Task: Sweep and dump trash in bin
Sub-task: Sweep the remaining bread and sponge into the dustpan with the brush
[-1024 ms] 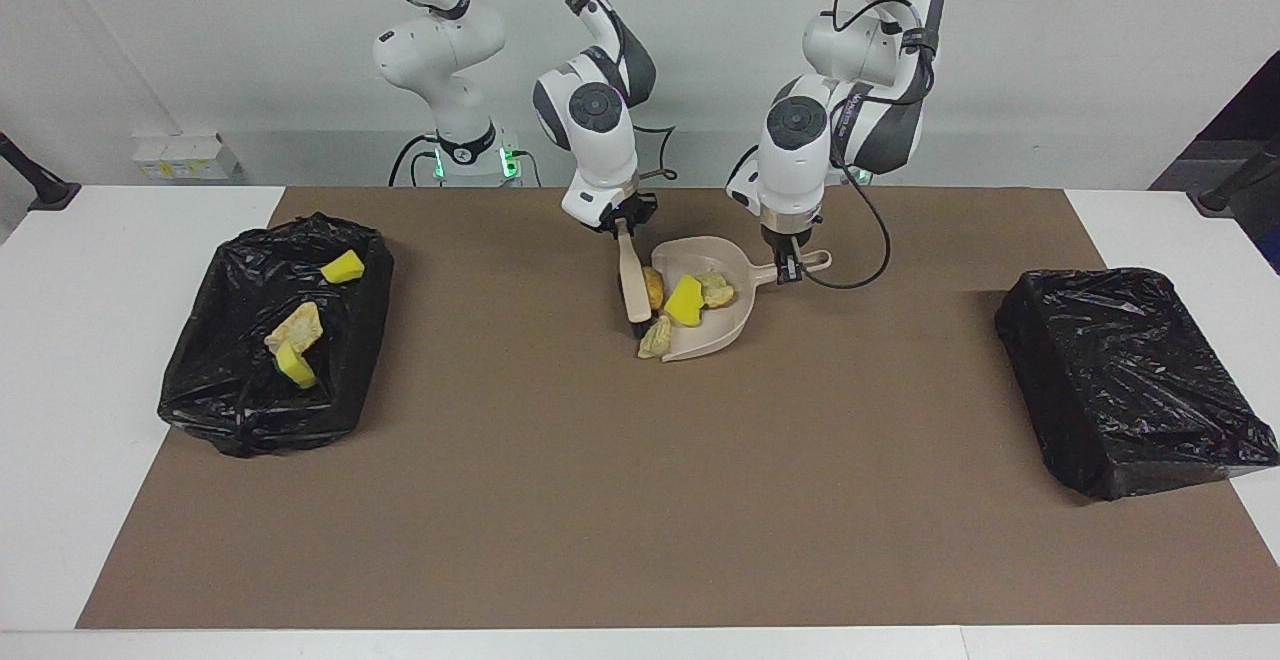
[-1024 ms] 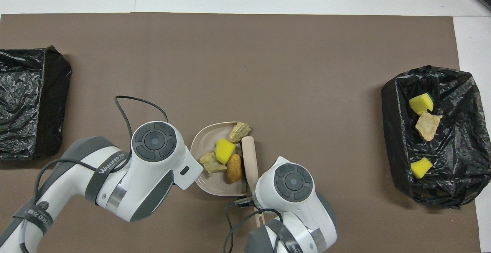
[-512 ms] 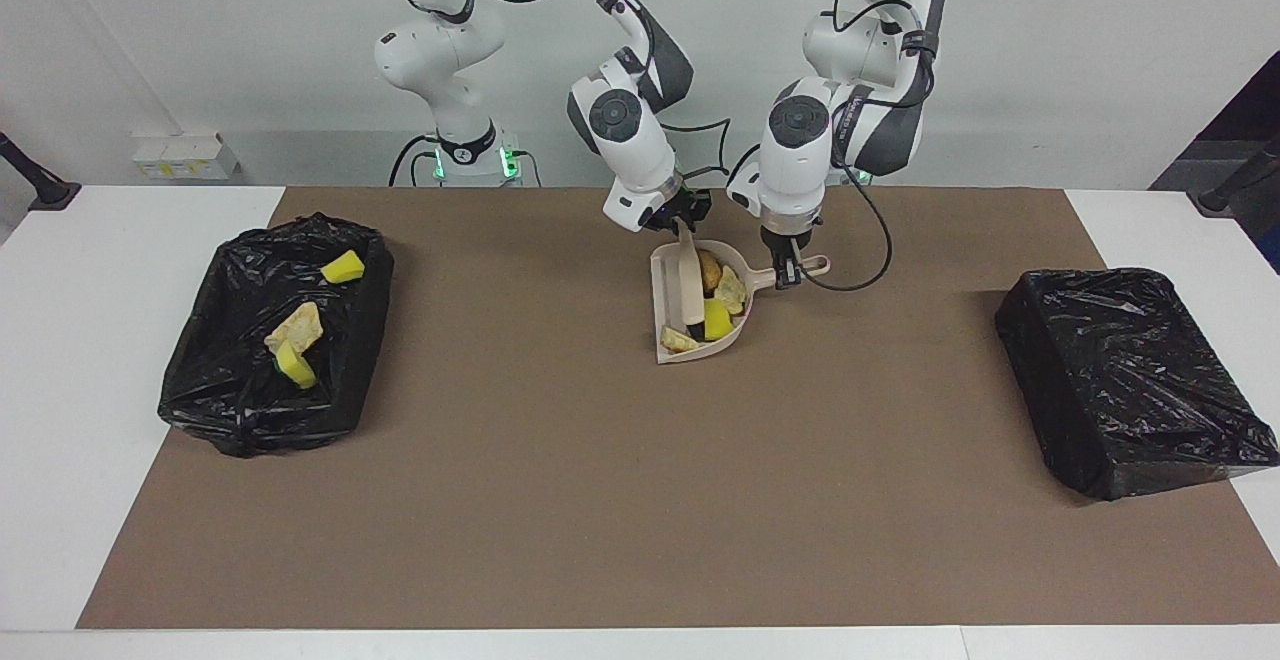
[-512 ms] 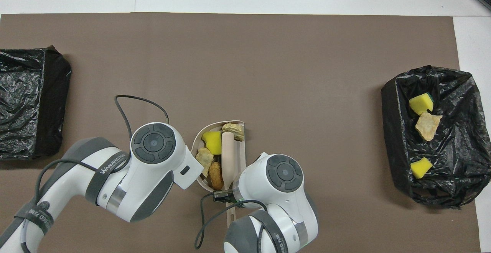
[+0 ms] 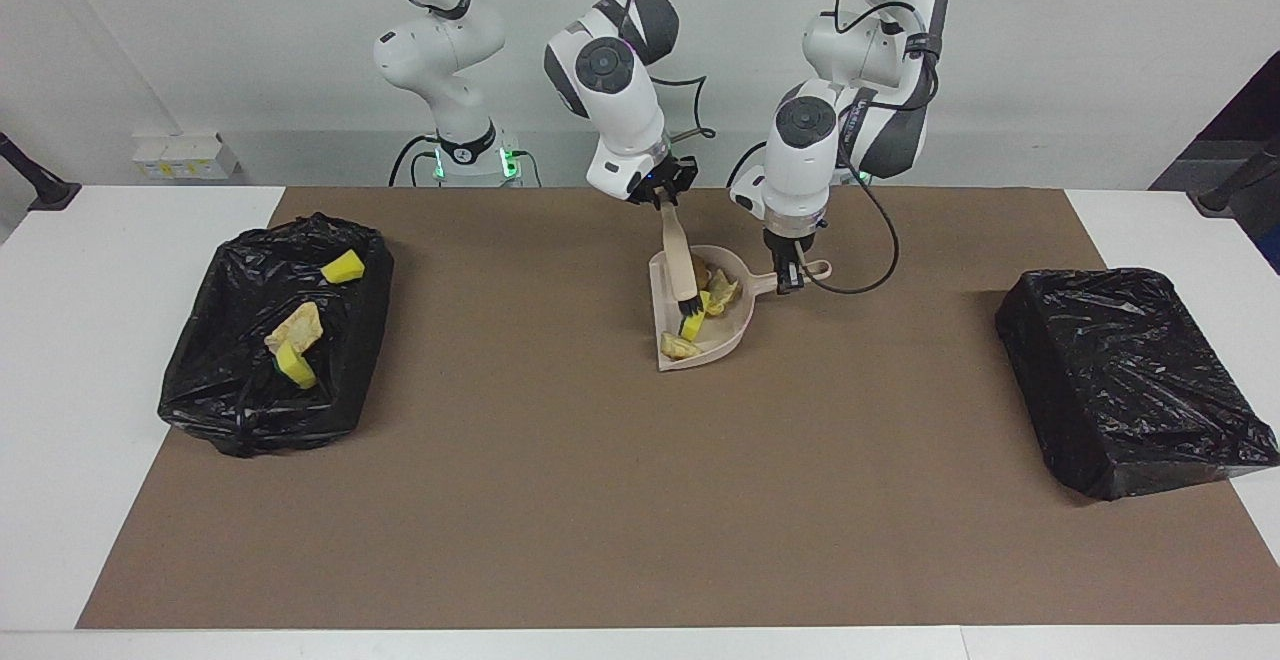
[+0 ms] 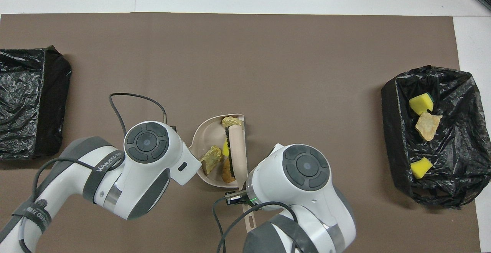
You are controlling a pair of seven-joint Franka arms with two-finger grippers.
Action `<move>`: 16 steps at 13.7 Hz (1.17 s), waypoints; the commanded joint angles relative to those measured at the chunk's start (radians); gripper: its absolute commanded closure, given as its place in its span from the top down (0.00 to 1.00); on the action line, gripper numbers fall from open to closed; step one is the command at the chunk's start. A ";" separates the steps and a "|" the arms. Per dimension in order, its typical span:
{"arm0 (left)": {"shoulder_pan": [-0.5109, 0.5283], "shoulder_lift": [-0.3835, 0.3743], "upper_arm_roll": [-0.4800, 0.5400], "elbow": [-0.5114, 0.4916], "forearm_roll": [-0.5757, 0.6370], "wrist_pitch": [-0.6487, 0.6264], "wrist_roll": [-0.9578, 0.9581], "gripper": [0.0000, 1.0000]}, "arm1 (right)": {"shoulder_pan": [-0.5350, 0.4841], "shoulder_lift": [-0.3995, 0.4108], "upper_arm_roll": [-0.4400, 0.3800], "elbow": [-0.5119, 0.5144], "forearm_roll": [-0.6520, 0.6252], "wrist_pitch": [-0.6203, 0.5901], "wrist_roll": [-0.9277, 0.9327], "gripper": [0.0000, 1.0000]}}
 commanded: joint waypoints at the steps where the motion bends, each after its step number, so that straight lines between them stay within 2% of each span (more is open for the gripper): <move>1: 0.016 -0.006 -0.003 -0.017 -0.018 0.052 0.012 0.00 | -0.035 -0.011 0.006 0.021 -0.067 -0.042 0.019 0.00; 5: 0.045 0.002 -0.004 -0.016 -0.050 0.107 0.024 0.00 | -0.081 -0.028 0.010 0.001 -0.193 -0.114 0.036 0.00; 7: 0.051 -0.001 -0.004 -0.017 -0.063 0.095 0.062 0.00 | -0.165 -0.041 0.014 -0.059 -0.210 -0.096 0.004 0.00; 10: 0.047 0.000 -0.003 -0.008 -0.063 0.057 0.035 0.00 | -0.230 -0.008 0.016 -0.103 -0.343 -0.027 -0.030 0.00; 13: 0.044 0.064 -0.003 0.048 -0.061 0.040 -0.078 0.00 | -0.221 0.050 0.017 -0.113 -0.351 0.035 -0.036 0.00; 16: 0.034 0.065 -0.001 0.050 -0.054 0.020 -0.108 0.00 | -0.170 0.106 0.020 -0.125 -0.349 0.108 -0.041 0.00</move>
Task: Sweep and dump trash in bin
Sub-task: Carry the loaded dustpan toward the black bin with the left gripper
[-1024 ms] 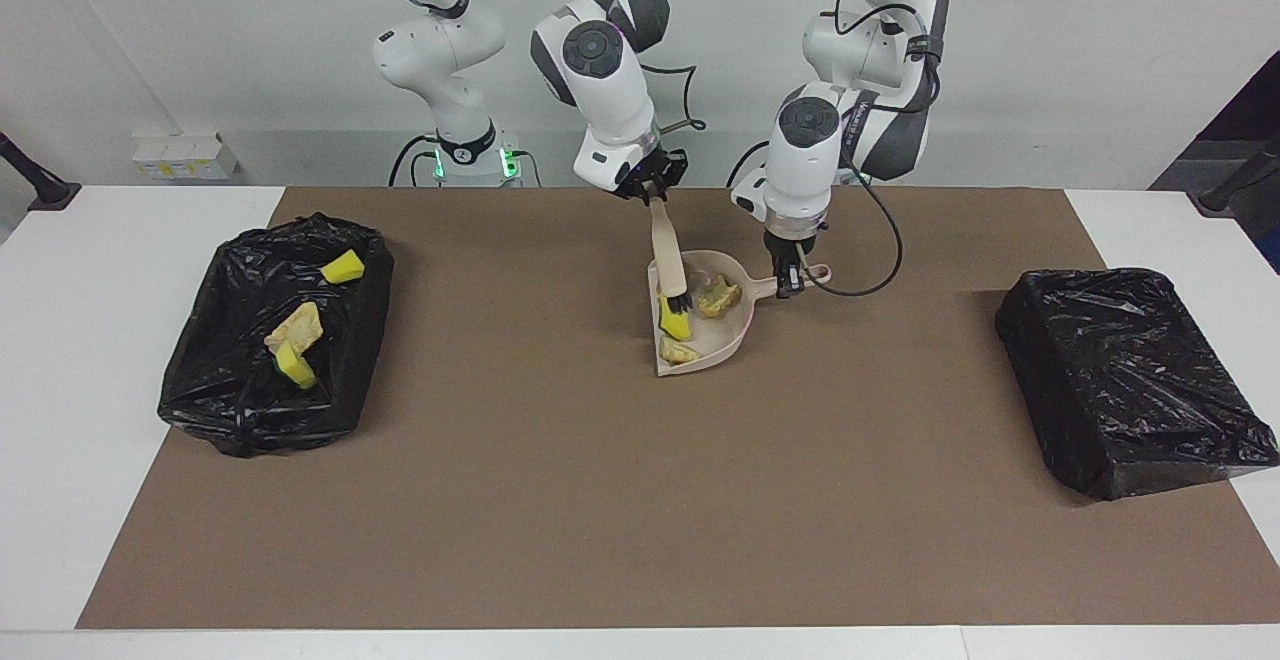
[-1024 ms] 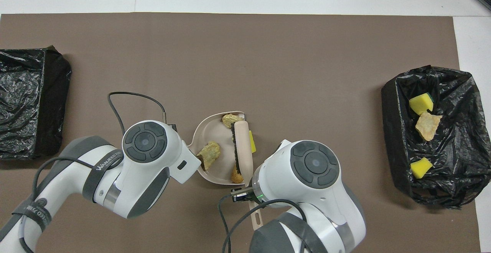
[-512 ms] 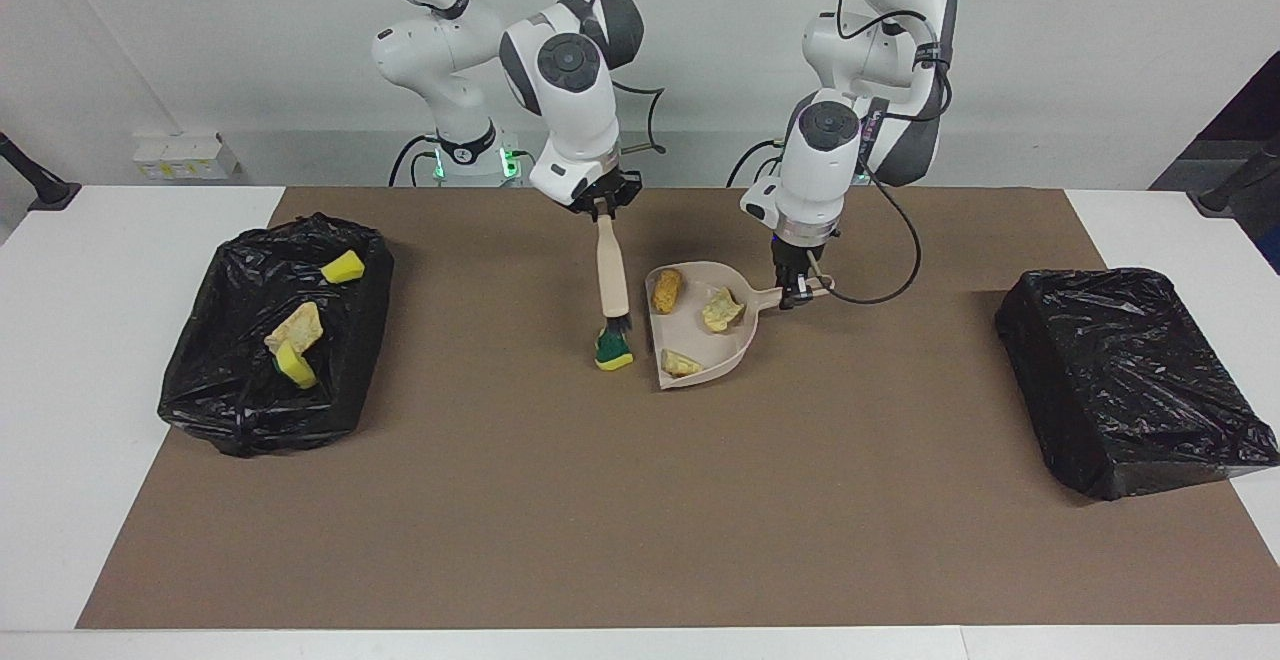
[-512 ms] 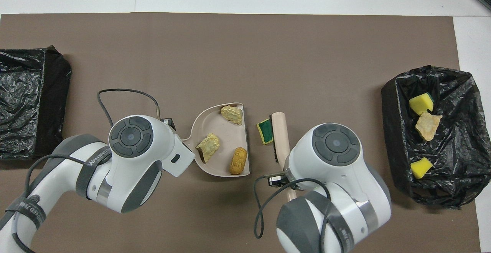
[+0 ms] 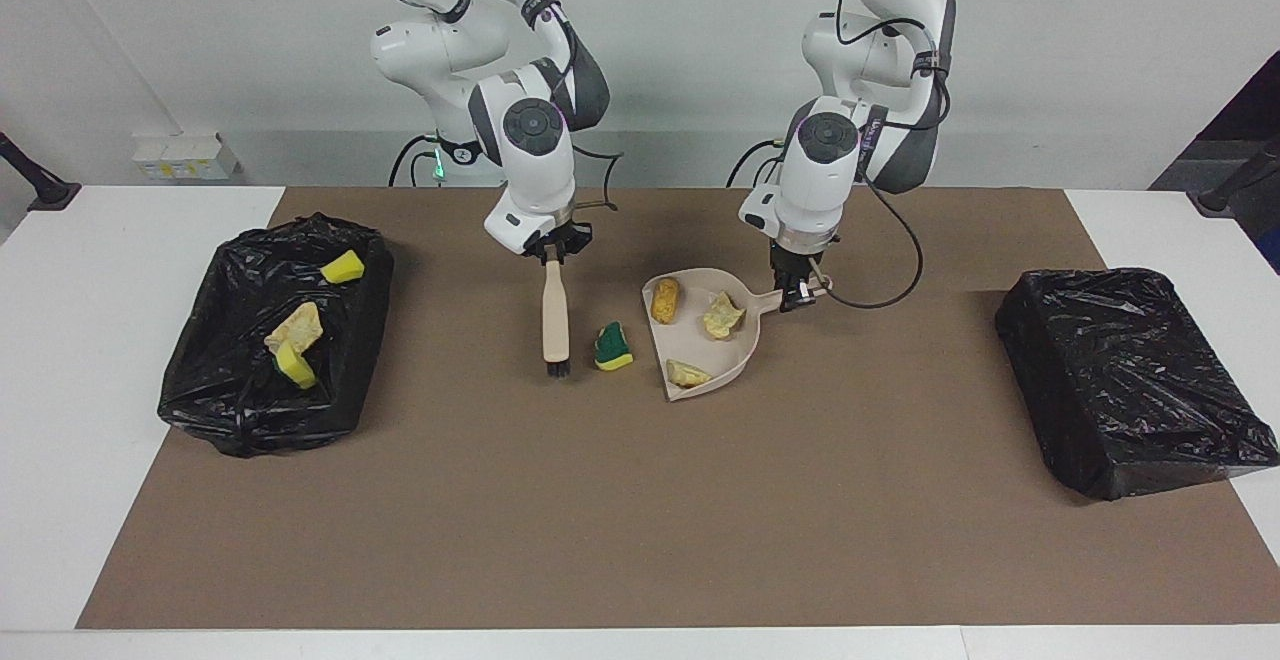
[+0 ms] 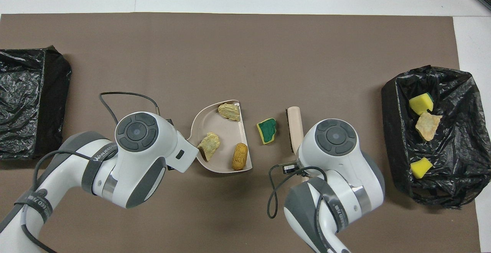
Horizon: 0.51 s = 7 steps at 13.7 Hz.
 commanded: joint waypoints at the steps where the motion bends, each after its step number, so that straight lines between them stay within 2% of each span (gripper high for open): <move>1: -0.009 0.005 0.001 0.030 0.009 -0.075 -0.026 0.00 | 0.036 0.058 0.009 -0.004 -0.014 0.071 -0.027 0.00; 3: -0.020 -0.003 0.001 0.027 0.066 -0.108 -0.027 0.00 | 0.064 0.075 0.011 0.019 0.025 0.081 -0.058 0.00; 7: -0.012 -0.006 -0.002 0.019 0.067 -0.105 0.037 0.00 | 0.107 0.112 0.011 0.081 0.391 0.116 -0.202 0.00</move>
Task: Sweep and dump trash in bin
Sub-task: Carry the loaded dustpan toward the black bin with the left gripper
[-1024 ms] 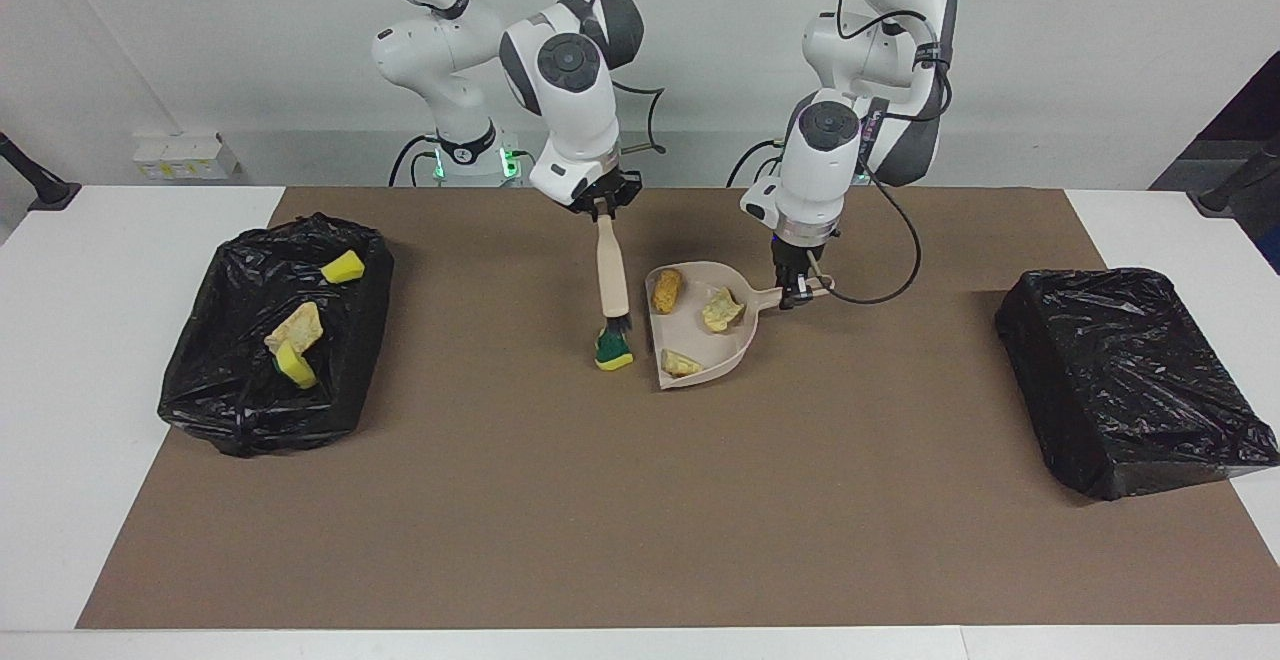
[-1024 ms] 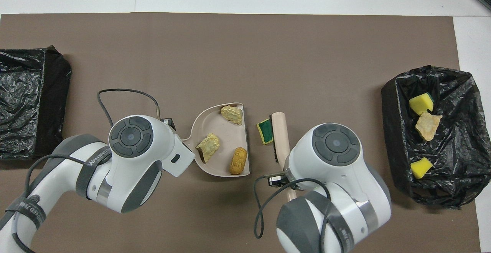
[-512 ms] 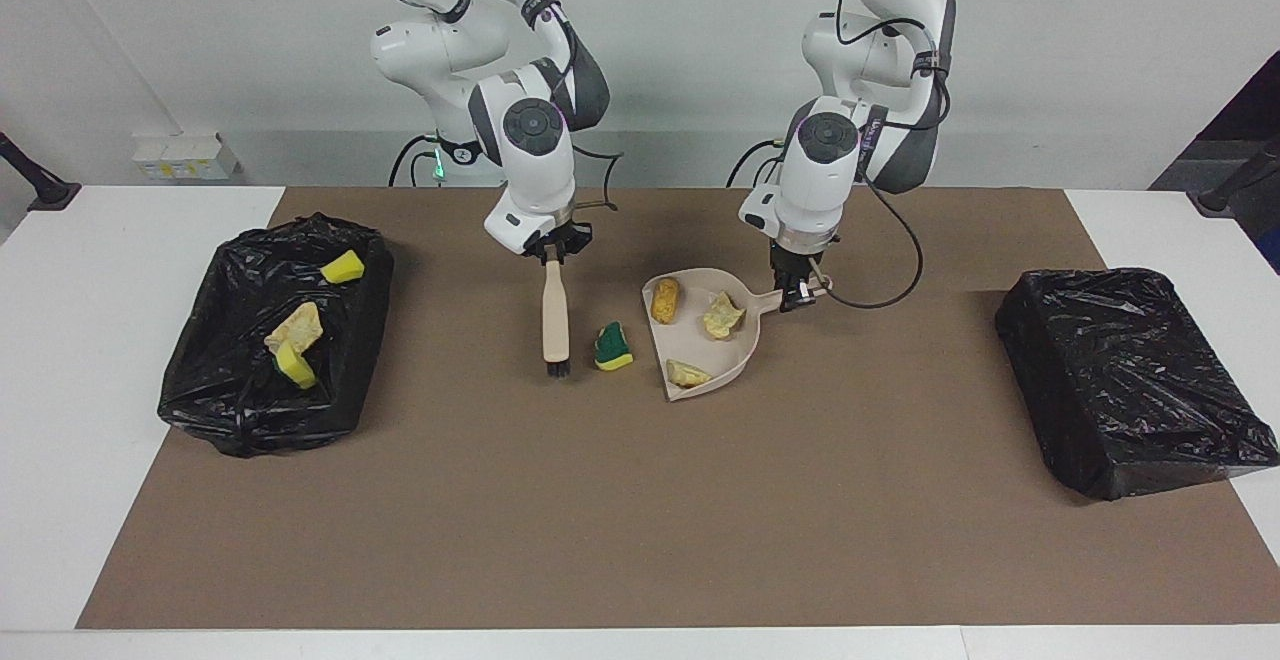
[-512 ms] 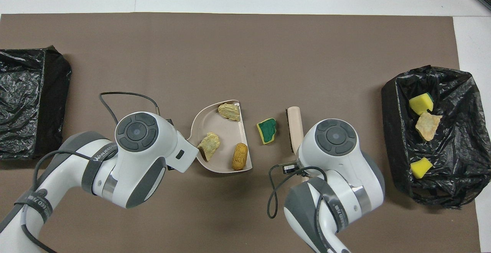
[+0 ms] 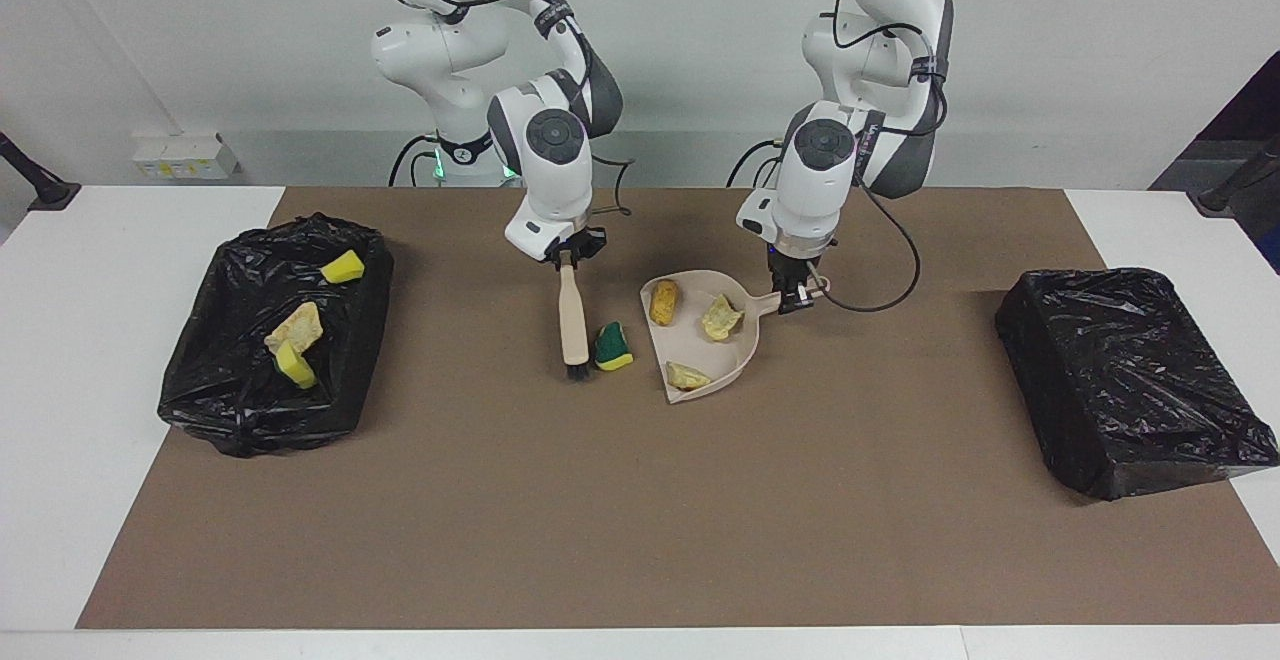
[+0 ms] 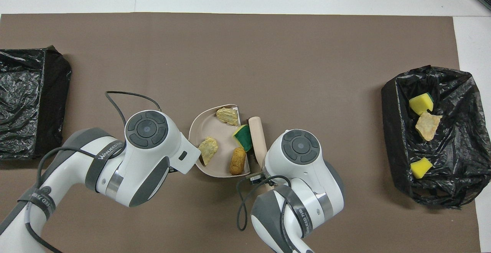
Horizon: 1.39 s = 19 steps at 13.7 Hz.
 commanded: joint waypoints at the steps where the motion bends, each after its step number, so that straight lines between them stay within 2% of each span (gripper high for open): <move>1: -0.005 -0.008 0.004 0.000 0.021 -0.018 0.071 0.00 | -0.004 0.031 0.003 0.034 0.179 0.031 -0.096 0.00; 6: 0.035 0.005 0.004 0.004 0.017 0.042 0.164 0.00 | -0.018 0.005 -0.008 0.031 0.161 -0.039 -0.113 0.00; 11: 0.083 0.011 0.004 0.010 -0.043 0.063 0.270 0.00 | -0.085 -0.096 -0.009 0.005 -0.006 -0.156 -0.040 0.00; 13: 0.150 -0.011 0.004 0.016 -0.120 0.059 0.367 0.00 | -0.063 -0.118 0.000 -0.007 -0.085 -0.156 0.061 0.00; 14: 0.168 -0.043 0.006 0.026 -0.147 0.045 0.422 0.00 | -0.017 -0.130 0.000 -0.012 -0.107 -0.150 0.145 0.00; 16: 0.249 -0.074 0.007 0.055 -0.154 -0.015 0.497 0.00 | 0.045 -0.151 0.002 -0.021 -0.123 -0.150 0.256 0.00; 19: 0.406 -0.055 0.012 0.235 -0.155 -0.203 0.620 0.00 | 0.152 -0.196 0.003 -0.086 -0.112 -0.127 0.372 0.00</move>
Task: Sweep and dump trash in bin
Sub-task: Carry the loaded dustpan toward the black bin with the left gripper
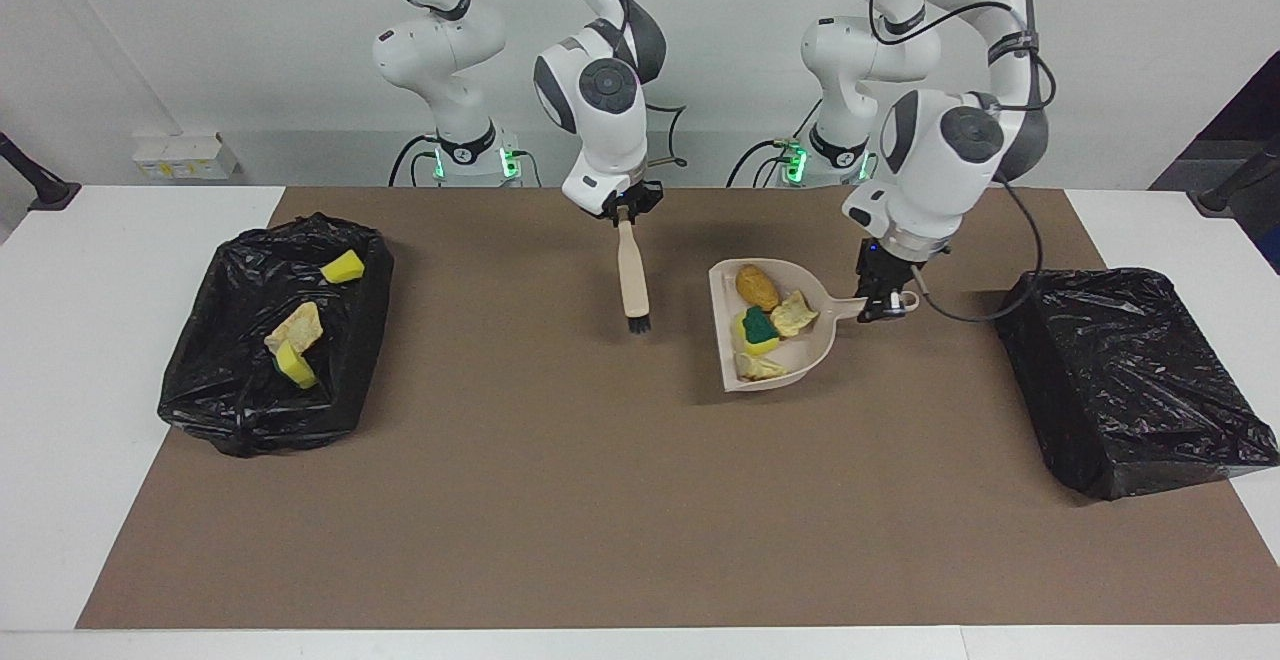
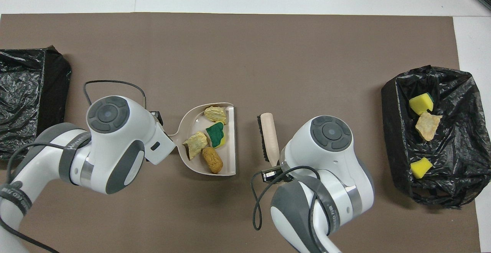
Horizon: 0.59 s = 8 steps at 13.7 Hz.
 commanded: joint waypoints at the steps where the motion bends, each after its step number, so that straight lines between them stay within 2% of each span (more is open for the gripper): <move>1: 0.150 0.017 -0.006 0.158 -0.022 -0.151 0.097 0.00 | 0.092 -0.050 0.001 -0.071 -0.013 0.036 0.121 0.00; 5: 0.327 0.029 -0.001 0.259 -0.021 -0.174 0.208 0.00 | 0.192 0.018 0.001 -0.074 -0.008 0.086 0.177 0.00; 8: 0.448 0.090 0.000 0.373 -0.001 -0.191 0.303 0.00 | 0.211 0.049 0.002 -0.073 -0.005 0.093 0.181 0.00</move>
